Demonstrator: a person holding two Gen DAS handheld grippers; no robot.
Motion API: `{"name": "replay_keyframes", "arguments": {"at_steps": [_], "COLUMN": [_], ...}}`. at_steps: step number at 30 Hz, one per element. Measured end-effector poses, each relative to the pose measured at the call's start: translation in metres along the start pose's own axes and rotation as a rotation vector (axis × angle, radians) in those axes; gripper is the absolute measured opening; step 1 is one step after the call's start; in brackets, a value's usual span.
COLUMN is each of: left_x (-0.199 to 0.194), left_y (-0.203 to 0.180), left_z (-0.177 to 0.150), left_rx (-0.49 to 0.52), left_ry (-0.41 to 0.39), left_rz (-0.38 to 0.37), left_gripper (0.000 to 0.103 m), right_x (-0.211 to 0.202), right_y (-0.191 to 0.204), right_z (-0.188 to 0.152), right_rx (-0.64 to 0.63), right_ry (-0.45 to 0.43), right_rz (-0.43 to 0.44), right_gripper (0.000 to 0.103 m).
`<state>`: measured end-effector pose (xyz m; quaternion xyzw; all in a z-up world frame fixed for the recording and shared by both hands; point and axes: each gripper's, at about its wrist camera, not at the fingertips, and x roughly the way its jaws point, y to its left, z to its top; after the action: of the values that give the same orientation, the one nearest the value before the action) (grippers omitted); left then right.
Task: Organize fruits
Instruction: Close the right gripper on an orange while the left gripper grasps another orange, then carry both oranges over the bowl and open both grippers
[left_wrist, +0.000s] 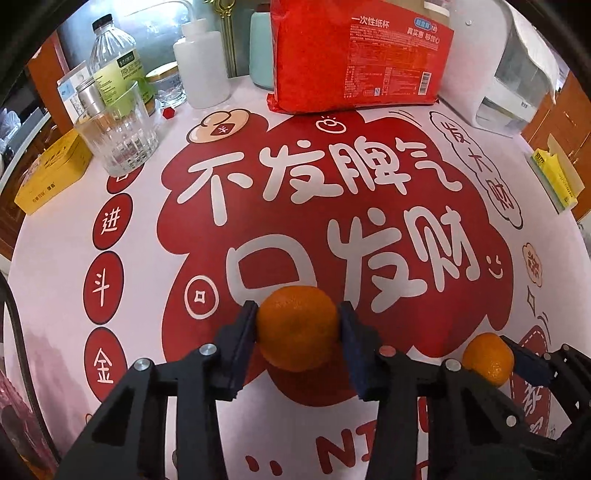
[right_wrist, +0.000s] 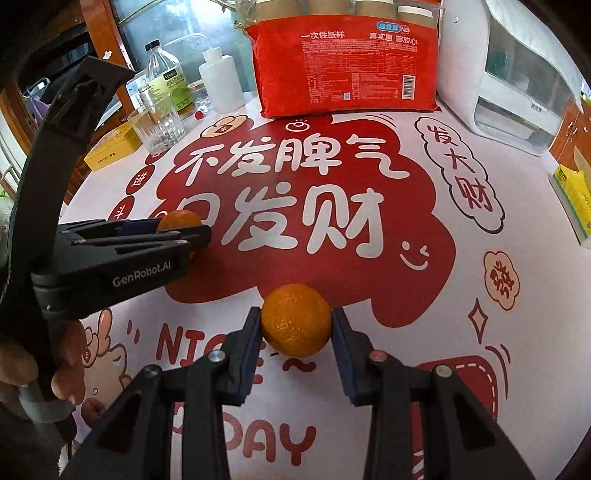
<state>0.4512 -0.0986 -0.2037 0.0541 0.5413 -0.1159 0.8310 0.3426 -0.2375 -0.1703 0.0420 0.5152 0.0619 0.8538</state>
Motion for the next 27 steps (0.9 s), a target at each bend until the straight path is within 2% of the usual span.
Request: {"name": "replay_keyframes", "arguments": {"at_steps": [3,6,11,18,27], "left_x": [-0.011,-0.039,-0.105,-0.193,-0.248], "left_y": [0.005,0.011,0.037,0.104,0.184], "left_z": [-0.006,-0.017,-0.046,-0.102,-0.160], "left_rx": [-0.015,-0.019,-0.026,-0.103,-0.224], "left_ry": [-0.006,-0.029,-0.050,-0.090,-0.110], "left_rz": [0.001,0.016,0.058,0.123,0.217], "left_gripper": [0.040,0.040,0.040,0.040,0.040], "right_x": [-0.004,-0.015,-0.046,-0.097,-0.139], "right_y": [0.004,0.013,0.045,0.125,0.233], "right_z": [0.000,-0.001,-0.003,-0.016,-0.029], "right_rx": [-0.005,-0.017,-0.076,-0.208,-0.375], "right_ry": [-0.006,-0.017,-0.051,-0.104,-0.128], "right_rz": [0.008,0.026,0.080,0.199,0.339], "right_gripper": [0.037,0.037,0.037,0.037,0.037]}}
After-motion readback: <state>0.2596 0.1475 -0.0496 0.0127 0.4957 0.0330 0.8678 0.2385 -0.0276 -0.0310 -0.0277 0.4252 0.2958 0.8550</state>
